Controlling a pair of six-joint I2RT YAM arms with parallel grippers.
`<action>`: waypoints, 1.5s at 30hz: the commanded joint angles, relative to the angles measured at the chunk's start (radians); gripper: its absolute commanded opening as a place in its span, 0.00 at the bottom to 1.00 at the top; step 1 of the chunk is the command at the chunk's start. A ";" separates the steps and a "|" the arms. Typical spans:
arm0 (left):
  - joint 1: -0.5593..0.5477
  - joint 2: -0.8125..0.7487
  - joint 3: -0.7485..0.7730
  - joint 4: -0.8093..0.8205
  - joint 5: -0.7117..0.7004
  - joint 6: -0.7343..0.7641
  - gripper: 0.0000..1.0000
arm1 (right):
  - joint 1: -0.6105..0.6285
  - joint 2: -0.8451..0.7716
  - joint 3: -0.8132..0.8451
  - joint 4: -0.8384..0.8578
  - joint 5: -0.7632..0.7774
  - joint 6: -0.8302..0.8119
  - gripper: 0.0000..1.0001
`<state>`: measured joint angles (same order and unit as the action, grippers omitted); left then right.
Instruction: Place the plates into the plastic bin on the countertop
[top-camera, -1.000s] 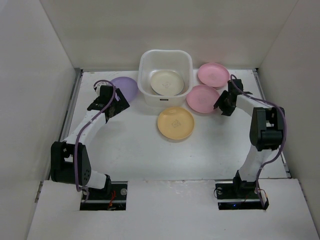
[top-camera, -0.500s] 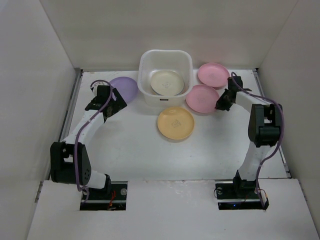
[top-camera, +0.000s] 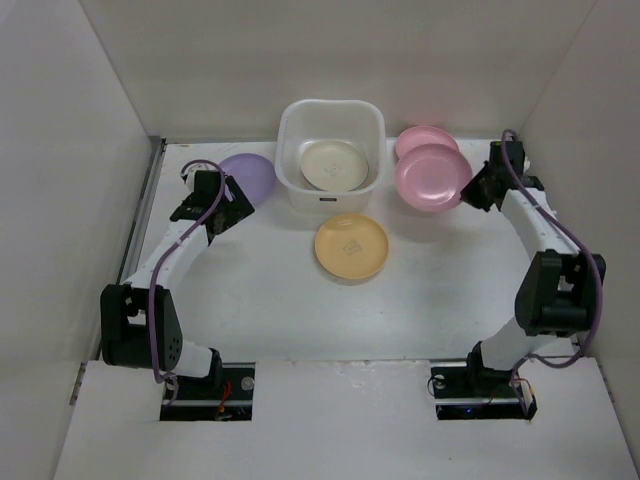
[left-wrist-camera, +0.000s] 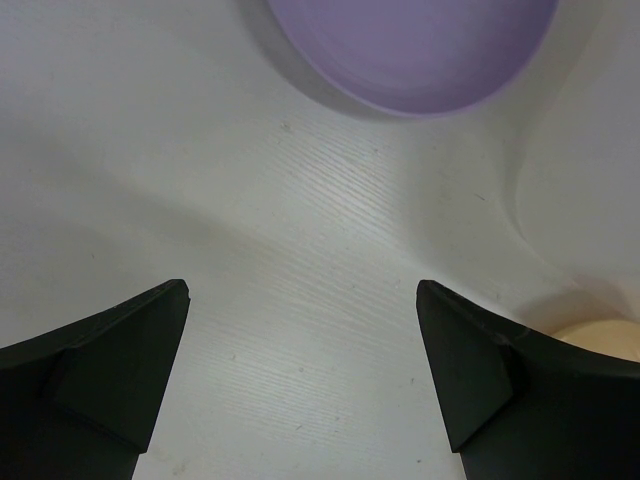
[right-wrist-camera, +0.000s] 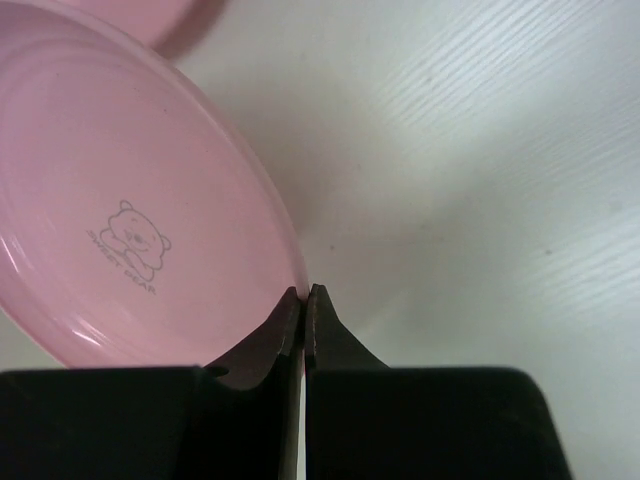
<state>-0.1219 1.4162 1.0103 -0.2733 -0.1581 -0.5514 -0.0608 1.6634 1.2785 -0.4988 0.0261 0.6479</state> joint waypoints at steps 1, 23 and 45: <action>-0.009 -0.031 0.025 0.017 0.000 -0.004 1.00 | -0.014 -0.138 0.090 -0.027 0.096 -0.033 0.00; 0.031 -0.220 -0.116 -0.018 0.000 -0.012 1.00 | 0.393 0.444 0.887 0.041 0.101 -0.221 0.00; 0.084 -0.300 -0.177 -0.052 0.008 -0.018 1.00 | 0.451 0.573 0.921 0.118 0.089 -0.298 0.44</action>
<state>-0.0437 1.1282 0.8307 -0.3237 -0.1574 -0.5594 0.3813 2.2597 2.1746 -0.4328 0.1207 0.3614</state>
